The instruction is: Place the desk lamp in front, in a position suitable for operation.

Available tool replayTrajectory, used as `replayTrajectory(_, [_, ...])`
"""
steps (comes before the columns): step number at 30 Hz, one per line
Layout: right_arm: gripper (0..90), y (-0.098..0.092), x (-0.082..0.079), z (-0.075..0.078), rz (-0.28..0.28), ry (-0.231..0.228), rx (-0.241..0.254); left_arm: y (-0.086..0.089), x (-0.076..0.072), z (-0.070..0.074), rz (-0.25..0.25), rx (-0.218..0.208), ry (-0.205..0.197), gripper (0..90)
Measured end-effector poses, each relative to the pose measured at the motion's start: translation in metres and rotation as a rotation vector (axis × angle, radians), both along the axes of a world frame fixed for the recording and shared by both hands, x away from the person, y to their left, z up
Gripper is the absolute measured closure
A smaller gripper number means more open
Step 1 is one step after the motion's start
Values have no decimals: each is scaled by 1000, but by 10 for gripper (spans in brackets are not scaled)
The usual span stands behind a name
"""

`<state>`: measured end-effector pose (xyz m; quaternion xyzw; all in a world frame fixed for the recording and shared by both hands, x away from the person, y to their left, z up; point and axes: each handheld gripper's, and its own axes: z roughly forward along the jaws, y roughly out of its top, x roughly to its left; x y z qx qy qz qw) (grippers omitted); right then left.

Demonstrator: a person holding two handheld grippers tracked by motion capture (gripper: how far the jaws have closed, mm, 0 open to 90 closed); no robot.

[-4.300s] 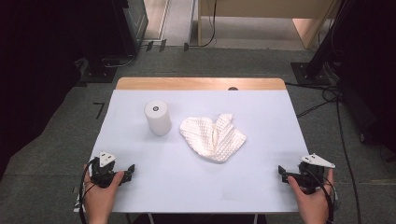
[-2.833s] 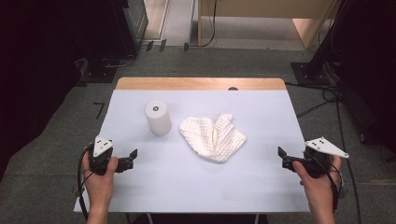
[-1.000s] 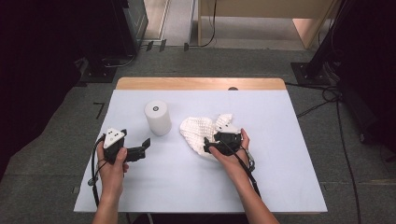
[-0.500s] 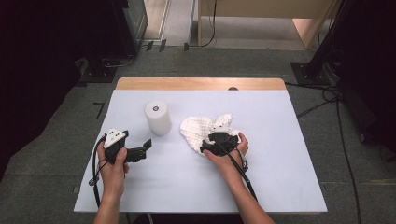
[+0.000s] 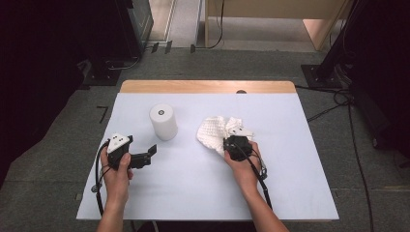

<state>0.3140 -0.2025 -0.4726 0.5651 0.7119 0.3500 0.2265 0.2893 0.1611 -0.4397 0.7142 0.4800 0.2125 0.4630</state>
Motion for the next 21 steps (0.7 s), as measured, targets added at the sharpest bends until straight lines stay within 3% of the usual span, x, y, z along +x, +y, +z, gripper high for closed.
replayTrajectory(6, [746, -29, -15, 15, -39, -44, -16, -2, 0, 0, -3, -1, -7, 0])
replayTrajectory(14, [741, -76, -42, 24, -99, -57, -12, -5, 0, -1, -7, 1, -10, 0])
replayTrajectory(19, [739, -88, -50, 24, -113, -61, -18, -7, 1, -1, -9, 5, -13, 0])
replayTrajectory(21, [700, -92, -52, 23, -119, -63, -21, -8, 1, -2, -8, 5, -13, 0])
